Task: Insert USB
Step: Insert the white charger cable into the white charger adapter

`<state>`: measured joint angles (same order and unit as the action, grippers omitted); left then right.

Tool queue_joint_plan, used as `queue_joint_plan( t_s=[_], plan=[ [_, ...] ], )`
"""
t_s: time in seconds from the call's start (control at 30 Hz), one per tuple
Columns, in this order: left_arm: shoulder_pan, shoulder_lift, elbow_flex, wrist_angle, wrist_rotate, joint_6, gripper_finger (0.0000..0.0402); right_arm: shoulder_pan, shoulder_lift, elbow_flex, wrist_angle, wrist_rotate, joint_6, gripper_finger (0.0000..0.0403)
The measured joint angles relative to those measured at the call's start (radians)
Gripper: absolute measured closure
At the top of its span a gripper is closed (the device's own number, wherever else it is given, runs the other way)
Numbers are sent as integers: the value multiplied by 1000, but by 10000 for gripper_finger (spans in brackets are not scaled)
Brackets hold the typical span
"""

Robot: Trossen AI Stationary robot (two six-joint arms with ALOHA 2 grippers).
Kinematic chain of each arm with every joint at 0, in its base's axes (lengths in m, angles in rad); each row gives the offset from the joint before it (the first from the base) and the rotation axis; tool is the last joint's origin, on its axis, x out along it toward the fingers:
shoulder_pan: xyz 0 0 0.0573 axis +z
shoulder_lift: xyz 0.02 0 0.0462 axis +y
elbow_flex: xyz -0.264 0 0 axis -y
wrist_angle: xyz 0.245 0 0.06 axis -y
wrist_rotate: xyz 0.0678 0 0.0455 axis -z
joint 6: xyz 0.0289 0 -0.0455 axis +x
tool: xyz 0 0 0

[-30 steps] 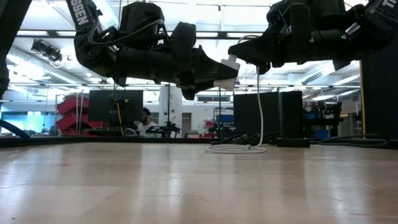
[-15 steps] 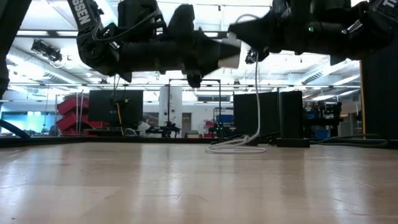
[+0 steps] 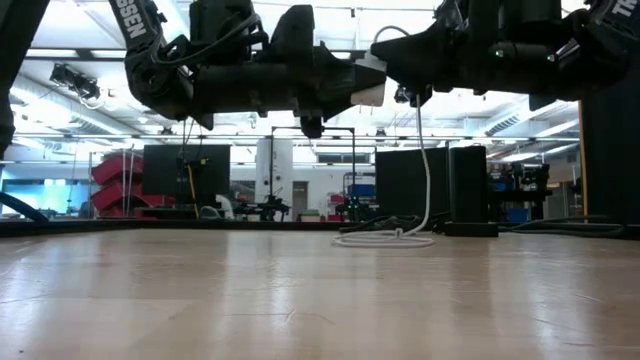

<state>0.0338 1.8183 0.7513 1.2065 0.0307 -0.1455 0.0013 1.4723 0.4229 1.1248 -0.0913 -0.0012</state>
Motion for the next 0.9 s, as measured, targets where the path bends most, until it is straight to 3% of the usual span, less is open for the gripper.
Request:
queue_joint_plan(
  t_s=[0.53,0.9],
  plan=[
    [12,-5,3,-80,1,6,331,-25,1,0,9,9,57,357],
    [14,-5,3,-91,2,8,331,-31,1,0,5,9,43,359]
  ],
)
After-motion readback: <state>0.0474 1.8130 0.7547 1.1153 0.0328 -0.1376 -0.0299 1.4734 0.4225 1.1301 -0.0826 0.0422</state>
